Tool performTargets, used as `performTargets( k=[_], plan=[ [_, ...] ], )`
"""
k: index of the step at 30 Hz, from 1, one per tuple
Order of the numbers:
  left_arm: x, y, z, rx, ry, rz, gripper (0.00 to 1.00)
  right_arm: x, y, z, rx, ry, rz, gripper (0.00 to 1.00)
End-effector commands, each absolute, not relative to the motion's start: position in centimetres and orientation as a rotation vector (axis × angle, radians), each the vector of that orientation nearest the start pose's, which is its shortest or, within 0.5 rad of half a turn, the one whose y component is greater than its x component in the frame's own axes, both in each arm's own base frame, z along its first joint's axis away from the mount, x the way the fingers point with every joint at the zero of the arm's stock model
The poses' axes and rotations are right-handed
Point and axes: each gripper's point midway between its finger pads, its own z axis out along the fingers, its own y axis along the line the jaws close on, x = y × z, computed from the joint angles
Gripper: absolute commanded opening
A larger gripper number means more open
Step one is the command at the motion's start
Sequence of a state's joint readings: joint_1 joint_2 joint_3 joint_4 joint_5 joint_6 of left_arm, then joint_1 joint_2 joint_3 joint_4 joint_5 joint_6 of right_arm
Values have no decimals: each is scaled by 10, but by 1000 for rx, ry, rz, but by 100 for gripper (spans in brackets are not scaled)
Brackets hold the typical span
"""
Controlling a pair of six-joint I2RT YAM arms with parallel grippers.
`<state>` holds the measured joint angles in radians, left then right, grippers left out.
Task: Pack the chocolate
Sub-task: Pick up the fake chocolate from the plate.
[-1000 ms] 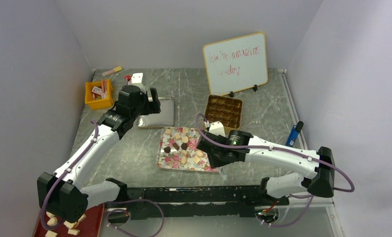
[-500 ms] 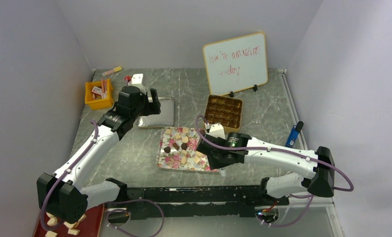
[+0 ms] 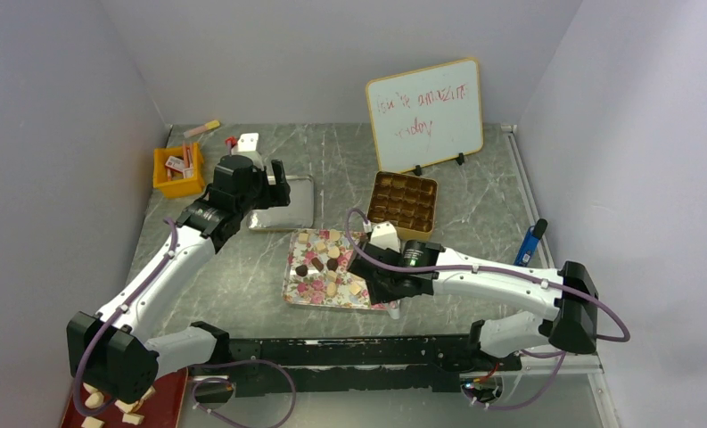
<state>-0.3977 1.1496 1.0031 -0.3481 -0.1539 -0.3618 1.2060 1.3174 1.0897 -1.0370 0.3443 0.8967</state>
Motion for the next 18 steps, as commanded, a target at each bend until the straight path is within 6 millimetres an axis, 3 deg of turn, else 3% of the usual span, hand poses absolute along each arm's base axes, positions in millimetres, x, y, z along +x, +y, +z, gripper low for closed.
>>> performTargets(
  k=[1,13,18],
  plan=[
    [346,-134,236,-54,2036,-340,89,129,238,123,-341,2613,136,46],
    [348,-135,237,-41,2037,-332,88,133,242,109,-342,2613,95,47],
    [349,-136,237,-42,2033,-338,88,139,242,125,-306,2569,131,46]
  ],
)
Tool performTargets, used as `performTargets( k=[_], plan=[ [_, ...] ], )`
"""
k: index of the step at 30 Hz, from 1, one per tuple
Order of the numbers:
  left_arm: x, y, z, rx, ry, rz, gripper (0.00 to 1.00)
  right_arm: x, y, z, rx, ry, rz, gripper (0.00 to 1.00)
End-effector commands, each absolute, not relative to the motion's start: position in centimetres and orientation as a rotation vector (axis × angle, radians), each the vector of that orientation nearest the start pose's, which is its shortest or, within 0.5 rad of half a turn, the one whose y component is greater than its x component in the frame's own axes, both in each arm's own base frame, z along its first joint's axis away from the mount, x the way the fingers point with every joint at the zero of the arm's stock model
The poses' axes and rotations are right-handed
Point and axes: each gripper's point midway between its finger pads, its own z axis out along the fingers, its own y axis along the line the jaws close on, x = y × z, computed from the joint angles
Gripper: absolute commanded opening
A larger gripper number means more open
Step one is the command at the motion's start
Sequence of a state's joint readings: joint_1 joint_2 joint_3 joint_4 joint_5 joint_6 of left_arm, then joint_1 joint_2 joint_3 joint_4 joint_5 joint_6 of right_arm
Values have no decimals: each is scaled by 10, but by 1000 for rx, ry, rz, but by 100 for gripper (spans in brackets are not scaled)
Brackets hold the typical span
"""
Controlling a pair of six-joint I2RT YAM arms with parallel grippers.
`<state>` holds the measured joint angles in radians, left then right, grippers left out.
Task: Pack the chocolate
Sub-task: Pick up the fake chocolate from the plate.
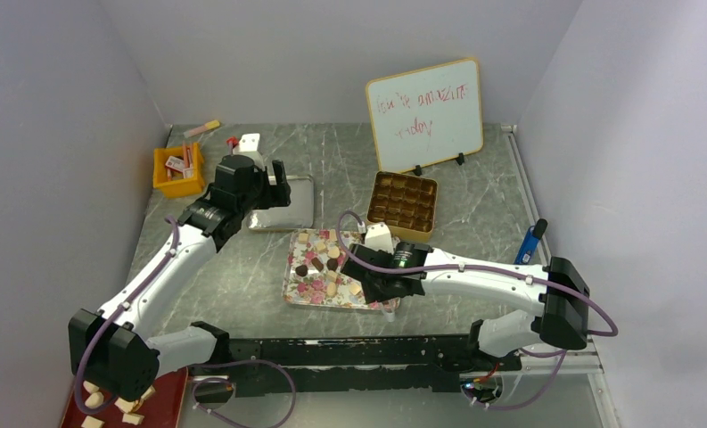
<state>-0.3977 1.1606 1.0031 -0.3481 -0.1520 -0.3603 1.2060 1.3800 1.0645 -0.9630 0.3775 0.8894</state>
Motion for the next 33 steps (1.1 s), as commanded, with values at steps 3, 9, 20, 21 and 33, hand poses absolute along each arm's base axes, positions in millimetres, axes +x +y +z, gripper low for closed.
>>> performTargets(
  k=[3,9,20,21,33],
  plan=[
    [351,-138,238,-42,2032,-345,88,143,243,138,-296,2532,161,46],
    [355,-141,239,-48,2030,-360,88,142,240,147,-314,2532,153,46],
    [358,-144,236,-57,2034,-374,87,138,235,131,-351,2559,114,46],
    [358,-144,236,-58,2033,-374,87,138,234,130,-354,2560,111,46],
    [356,-142,233,-63,2041,-366,87,134,233,113,-362,2589,106,46]
  ],
)
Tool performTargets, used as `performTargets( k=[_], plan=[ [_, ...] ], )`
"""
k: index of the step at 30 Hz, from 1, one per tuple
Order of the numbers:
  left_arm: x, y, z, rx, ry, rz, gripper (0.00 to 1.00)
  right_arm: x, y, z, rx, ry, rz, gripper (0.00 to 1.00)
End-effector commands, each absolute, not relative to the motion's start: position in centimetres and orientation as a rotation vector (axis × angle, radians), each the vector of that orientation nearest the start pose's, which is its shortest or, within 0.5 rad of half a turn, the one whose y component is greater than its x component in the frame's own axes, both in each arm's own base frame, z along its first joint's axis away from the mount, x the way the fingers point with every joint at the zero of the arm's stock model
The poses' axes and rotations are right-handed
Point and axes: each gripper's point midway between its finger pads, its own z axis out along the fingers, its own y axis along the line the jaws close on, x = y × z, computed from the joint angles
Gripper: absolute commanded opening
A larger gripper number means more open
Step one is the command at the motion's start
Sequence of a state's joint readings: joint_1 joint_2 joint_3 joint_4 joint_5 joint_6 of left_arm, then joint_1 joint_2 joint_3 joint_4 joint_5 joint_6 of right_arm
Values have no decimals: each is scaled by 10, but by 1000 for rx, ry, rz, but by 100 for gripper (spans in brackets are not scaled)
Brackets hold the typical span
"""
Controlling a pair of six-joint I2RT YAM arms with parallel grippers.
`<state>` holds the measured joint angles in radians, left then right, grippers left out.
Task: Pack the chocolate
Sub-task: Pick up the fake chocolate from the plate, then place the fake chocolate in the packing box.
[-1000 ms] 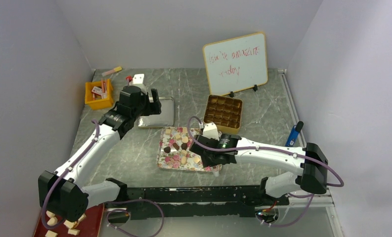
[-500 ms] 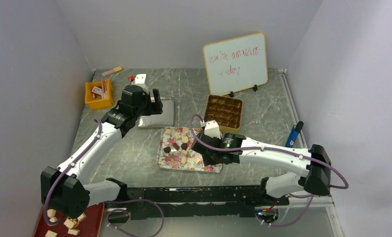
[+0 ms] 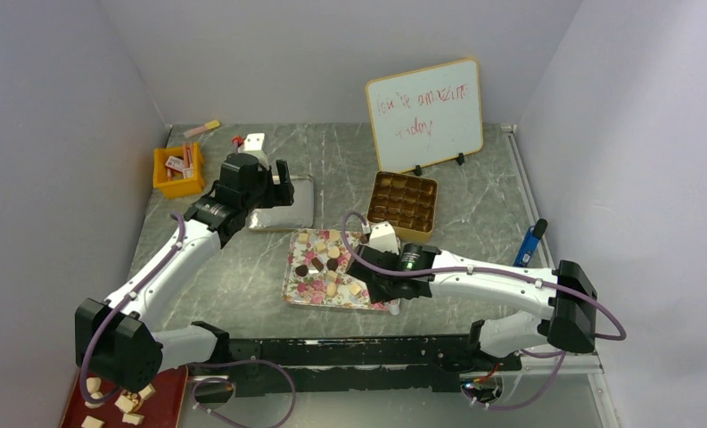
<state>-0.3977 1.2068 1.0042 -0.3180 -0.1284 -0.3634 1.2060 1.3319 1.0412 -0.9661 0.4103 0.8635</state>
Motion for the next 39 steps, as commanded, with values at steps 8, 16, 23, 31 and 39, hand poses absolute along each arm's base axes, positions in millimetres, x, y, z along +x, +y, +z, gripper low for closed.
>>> performTargets(
  k=[8,16,23,31,39],
  plan=[
    [356,-143,232,-67,2044,-372,86,134,238,104,-384,2595,127,46],
    [355,-142,233,-68,2042,-365,86,138,239,97,-397,2598,119,46],
    [355,-142,230,-68,2047,-367,86,137,234,90,-400,2610,102,42],
    [354,-142,229,-64,2048,-366,86,134,232,87,-402,2629,94,23],
    [355,-142,231,-59,2042,-362,86,138,236,101,-388,2609,102,0]
  ],
)
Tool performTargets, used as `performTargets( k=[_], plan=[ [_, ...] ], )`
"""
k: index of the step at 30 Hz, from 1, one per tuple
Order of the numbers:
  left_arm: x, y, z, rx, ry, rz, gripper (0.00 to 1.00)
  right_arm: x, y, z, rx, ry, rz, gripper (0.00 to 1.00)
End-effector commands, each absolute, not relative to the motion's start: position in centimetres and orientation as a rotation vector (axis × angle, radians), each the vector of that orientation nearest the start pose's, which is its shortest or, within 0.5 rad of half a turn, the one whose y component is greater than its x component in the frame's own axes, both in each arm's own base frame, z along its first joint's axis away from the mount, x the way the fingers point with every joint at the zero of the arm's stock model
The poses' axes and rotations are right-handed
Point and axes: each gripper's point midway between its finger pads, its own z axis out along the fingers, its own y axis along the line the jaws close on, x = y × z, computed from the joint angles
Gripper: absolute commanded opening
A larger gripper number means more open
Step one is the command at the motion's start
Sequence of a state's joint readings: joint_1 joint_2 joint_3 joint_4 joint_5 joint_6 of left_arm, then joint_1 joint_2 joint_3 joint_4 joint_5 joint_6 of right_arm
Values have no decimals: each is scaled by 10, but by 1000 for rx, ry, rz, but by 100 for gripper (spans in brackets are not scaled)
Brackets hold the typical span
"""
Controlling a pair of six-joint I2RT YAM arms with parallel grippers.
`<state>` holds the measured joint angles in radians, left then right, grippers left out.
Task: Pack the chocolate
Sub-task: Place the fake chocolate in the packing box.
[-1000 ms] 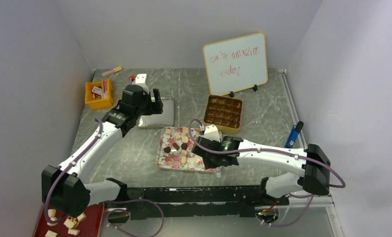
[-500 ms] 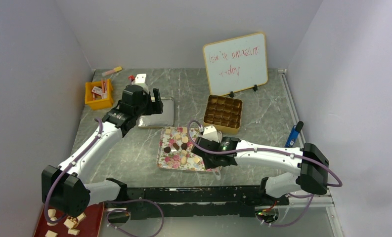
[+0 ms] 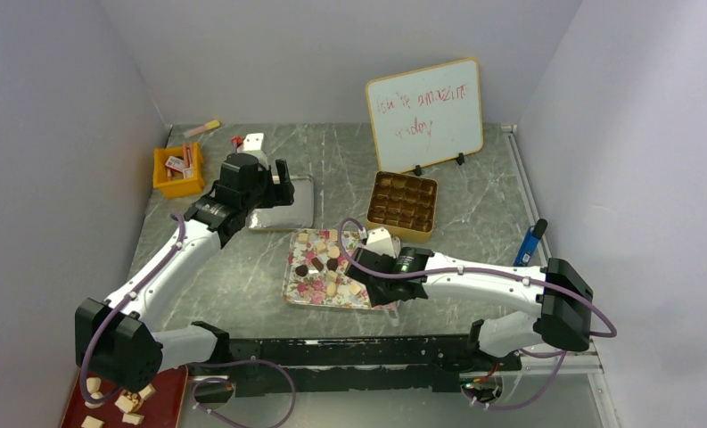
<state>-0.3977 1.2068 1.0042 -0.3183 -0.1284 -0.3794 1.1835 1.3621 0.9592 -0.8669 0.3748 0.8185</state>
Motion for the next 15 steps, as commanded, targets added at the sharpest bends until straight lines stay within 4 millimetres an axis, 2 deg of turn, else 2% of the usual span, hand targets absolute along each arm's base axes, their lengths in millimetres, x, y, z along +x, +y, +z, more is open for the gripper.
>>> performTargets(
  k=[1,15],
  plan=[
    [355,-142,231,-59,2042,-361,86,139,236,104,-384,2604,104,0],
    [357,-142,233,-61,2029,-364,86,148,239,138,-328,2550,125,0]
  ],
)
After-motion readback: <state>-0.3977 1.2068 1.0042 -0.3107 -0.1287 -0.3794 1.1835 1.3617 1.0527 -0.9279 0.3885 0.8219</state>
